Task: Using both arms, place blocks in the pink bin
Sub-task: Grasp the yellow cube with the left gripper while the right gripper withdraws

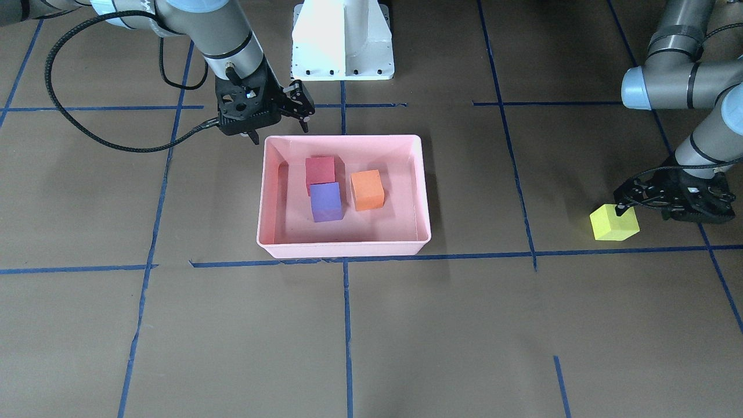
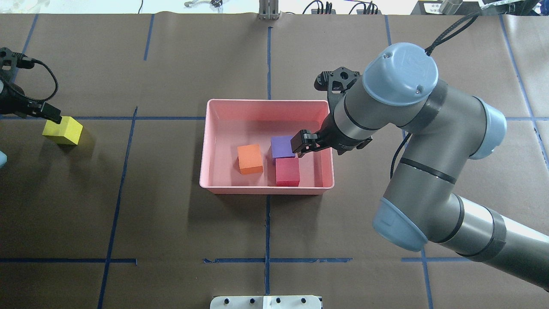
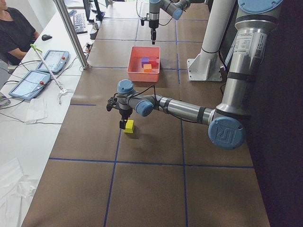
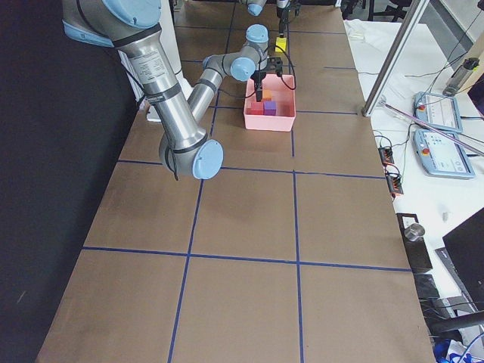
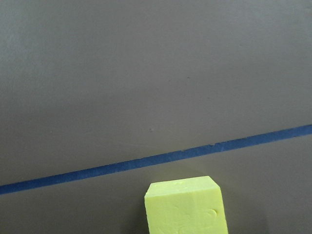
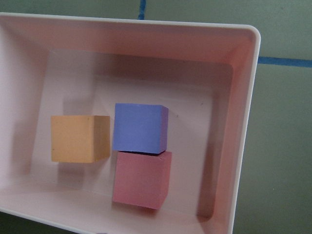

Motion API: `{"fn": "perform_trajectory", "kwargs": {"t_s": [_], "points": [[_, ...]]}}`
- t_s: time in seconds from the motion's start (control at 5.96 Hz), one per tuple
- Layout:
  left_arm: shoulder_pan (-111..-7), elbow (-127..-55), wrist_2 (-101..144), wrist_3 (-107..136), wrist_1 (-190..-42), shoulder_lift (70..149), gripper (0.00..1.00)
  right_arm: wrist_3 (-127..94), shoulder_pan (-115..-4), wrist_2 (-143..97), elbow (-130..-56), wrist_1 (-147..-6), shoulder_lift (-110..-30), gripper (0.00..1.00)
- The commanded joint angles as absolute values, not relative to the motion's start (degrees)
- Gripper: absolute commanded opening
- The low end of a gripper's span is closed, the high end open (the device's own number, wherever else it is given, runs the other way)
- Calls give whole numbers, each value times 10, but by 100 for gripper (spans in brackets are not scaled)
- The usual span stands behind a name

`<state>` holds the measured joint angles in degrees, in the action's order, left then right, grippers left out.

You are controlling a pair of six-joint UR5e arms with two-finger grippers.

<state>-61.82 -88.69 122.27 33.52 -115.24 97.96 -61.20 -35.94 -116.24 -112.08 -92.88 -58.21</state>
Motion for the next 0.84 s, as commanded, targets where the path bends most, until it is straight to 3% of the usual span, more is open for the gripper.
{"fn": "perform_trajectory", "kwargs": {"t_s": [0.0,0.5,0.67], "points": [[-607,-847,1223,402,-1239,981,100,-613,-364,-1164,-1134,-929,-591,100],[-586,-835,1251,425,-1242,981,100,-613,-367,-1166,-1147,-929,-598,100],[-558,-818,1249,425,-1242,991,100,-611,-374,-1169,-1184,-929,-638,100]]}}
